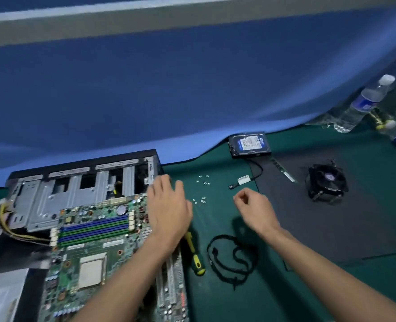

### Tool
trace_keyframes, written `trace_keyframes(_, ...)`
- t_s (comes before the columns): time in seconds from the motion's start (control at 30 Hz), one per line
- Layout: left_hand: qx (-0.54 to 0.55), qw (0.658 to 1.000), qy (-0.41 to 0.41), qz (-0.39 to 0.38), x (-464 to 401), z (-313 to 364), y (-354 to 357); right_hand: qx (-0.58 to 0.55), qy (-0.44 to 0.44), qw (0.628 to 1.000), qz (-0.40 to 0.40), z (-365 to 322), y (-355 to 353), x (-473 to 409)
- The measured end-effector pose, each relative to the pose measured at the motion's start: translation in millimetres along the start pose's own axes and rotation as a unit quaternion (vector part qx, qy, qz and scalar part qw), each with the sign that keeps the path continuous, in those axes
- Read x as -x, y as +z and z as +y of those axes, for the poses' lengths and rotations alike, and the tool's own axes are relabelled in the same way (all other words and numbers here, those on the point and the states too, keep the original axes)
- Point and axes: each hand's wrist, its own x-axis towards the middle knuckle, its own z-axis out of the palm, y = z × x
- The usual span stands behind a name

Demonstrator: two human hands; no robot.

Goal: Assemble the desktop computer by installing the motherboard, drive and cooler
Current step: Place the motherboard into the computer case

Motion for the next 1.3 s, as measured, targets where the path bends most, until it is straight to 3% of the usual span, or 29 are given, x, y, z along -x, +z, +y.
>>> trace_keyframes(0.13,-0.02,0.998,-0.032,-0.043,-8,3,9,0.087,-0.004,0.995,0.048,42,-24,-55)
trace_keyframes(0.3,-0.009,0.996,-0.077,-0.055,-14,1,13,0.206,0.052,0.976,0.05,87,-44,-108)
trace_keyframes(0.47,-0.013,0.995,-0.084,-0.047,-14,2,17,0.24,0.11,0.964,0.041,112,-37,-128)
trace_keyframes(0.67,-0.01,0.995,-0.088,-0.041,-14,2,18,0.286,0.117,0.95,0.05,121,-27,-131)
trace_keyframes(1.07,0.019,0.995,-0.091,-0.034,-14,1,18,0.059,0.238,0.969,-0.002,108,-24,-114)
trace_keyframes(1.3,0.106,0.989,-0.104,-0.009,-14,1,6,-0.186,0.112,0.975,0.04,50,-30,-69)
